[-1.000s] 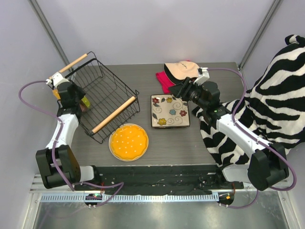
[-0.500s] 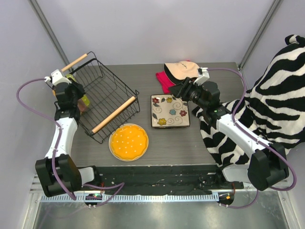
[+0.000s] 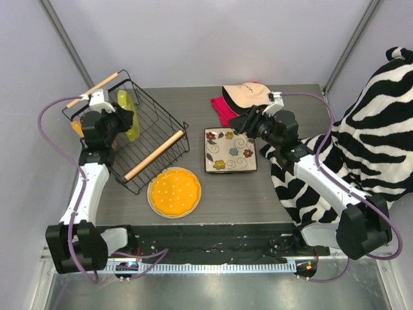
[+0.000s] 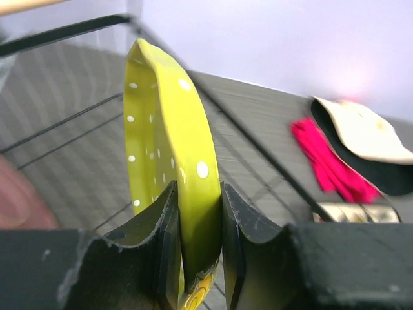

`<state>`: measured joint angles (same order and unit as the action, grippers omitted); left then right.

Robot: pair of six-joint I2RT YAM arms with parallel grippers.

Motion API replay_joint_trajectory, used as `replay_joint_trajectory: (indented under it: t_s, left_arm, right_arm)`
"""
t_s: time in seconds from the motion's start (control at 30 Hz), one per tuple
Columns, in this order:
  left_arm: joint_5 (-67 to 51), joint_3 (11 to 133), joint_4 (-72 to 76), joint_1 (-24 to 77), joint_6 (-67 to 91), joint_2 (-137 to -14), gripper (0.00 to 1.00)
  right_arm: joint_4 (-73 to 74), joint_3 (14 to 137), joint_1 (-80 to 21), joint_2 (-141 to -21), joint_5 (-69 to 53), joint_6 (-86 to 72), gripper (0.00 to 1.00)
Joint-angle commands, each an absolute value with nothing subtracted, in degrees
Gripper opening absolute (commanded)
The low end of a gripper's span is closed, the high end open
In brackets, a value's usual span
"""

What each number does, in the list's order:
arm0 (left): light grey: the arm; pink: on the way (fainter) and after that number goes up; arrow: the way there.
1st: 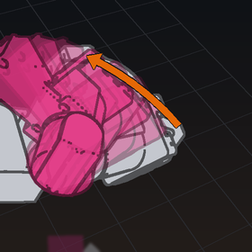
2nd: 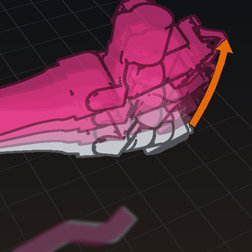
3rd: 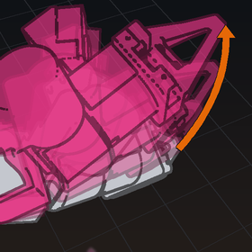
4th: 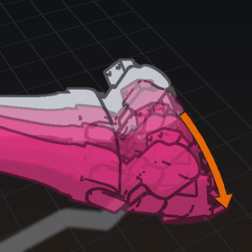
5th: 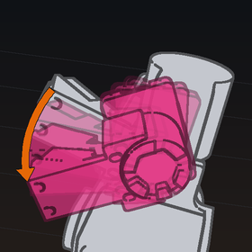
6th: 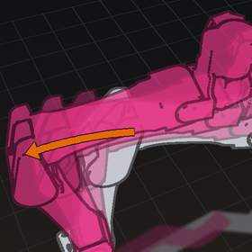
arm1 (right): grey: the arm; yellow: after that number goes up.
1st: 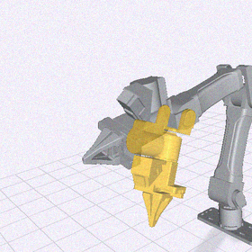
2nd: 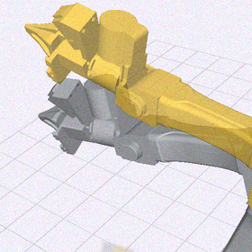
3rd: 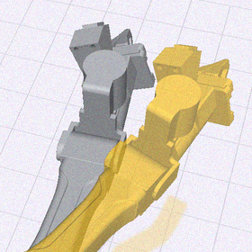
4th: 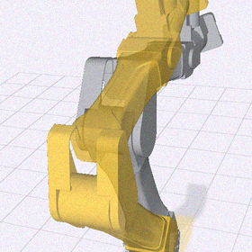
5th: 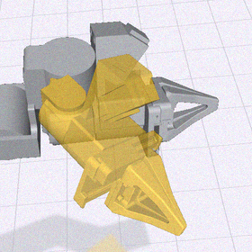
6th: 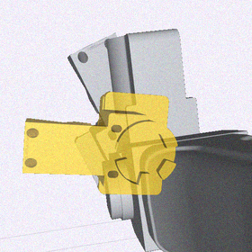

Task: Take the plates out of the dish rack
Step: Unload the plate from the dish rack, then place the plate at the center of the board.

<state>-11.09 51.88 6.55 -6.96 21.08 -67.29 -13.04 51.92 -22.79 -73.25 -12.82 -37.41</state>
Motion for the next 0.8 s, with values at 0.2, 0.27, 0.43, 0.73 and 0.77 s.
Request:
replay_joint_trajectory:
  t_s: [0.2, 0.27, 0.43, 0.73, 0.77]
  left_arm:
    - [-18.90, 55.11, 12.40, 8.69, 3.61, -57.04, 0.00]
    - [-18.37, 54.93, 11.61, 9.93, 2.12, -56.87, 0.00]
    - [-16.88, 55.11, 9.14, 15.28, -1.13, -57.22, 0.00]
    - [-11.96, 55.20, 5.80, 22.14, -7.11, -57.92, 0.00]
    - [-11.34, 55.28, 5.63, 23.28, -7.64, -57.92, 0.00]
  right_arm:
    - [-20.47, 54.32, -22.85, -70.48, -21.35, -44.02, 0.57]
    - [-23.02, 54.49, -23.38, -71.98, -22.41, -45.61, 0.64]
    - [-25.93, 57.47, -25.13, -75.58, -25.14, -49.83, 0.70]
    - [-21.45, 67.58, -33.13, -82.61, -23.65, -48.52, 0.73]
    - [-21.27, 68.28, -33.74, -83.40, -23.56, -48.52, 0.73]
